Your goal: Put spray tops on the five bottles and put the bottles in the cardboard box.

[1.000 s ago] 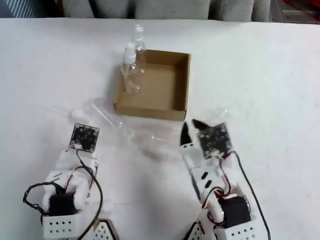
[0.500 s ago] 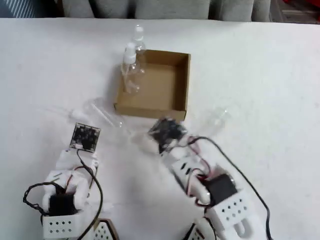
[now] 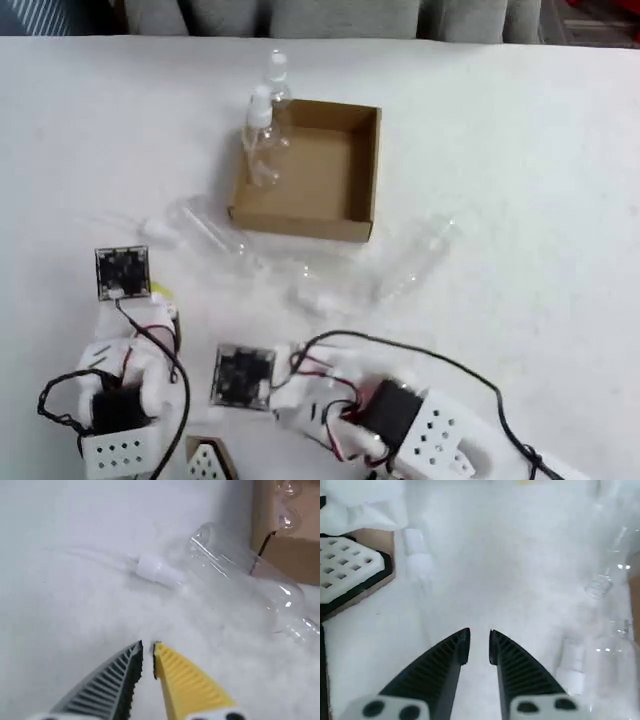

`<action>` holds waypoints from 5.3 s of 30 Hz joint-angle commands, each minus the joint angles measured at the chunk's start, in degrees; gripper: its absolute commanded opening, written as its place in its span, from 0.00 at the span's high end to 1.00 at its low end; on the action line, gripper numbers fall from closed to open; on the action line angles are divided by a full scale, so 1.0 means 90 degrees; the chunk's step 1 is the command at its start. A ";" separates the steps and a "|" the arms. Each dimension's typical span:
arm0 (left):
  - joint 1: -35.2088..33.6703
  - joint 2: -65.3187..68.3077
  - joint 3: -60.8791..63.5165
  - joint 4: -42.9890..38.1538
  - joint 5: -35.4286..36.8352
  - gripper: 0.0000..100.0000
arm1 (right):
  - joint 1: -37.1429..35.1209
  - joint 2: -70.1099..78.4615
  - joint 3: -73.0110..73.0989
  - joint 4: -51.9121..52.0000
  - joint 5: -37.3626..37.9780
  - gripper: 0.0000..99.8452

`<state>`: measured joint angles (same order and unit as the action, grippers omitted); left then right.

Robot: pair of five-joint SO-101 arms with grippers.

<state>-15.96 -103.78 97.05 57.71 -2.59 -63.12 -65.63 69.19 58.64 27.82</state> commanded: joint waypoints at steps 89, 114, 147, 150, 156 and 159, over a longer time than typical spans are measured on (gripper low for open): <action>-0.1685 1.0906 -0.5529 -0.2413 0.2364 0.94 | -0.2252 0.3365 0.0508 -0.4928 -0.1133 0.85; -0.3140 1.0916 -0.5607 -0.2676 0.2716 0.94 | -0.1861 0.1372 0.0586 -0.3306 -0.1114 0.85; -0.3726 1.0916 -0.5900 -0.2667 0.3009 0.94 | -0.1880 0.4293 0.0068 -0.4889 -0.1123 0.86; -0.3726 1.0916 -0.5900 -0.2667 0.3009 0.94 | -0.1871 0.4469 -0.0117 -0.4713 -0.1123 0.86; -0.3726 1.0916 -0.5890 -0.2667 0.3009 0.94 | -0.1861 0.4586 -0.0303 -0.4420 -0.1114 0.87; -0.3726 1.0916 -0.5880 -0.2667 0.3009 0.94 | -0.1861 0.4635 -0.0332 -0.4420 -0.1084 0.97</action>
<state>-48.92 -5.58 47.56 35.21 23.96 -79.56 -24.04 69.19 18.64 18.24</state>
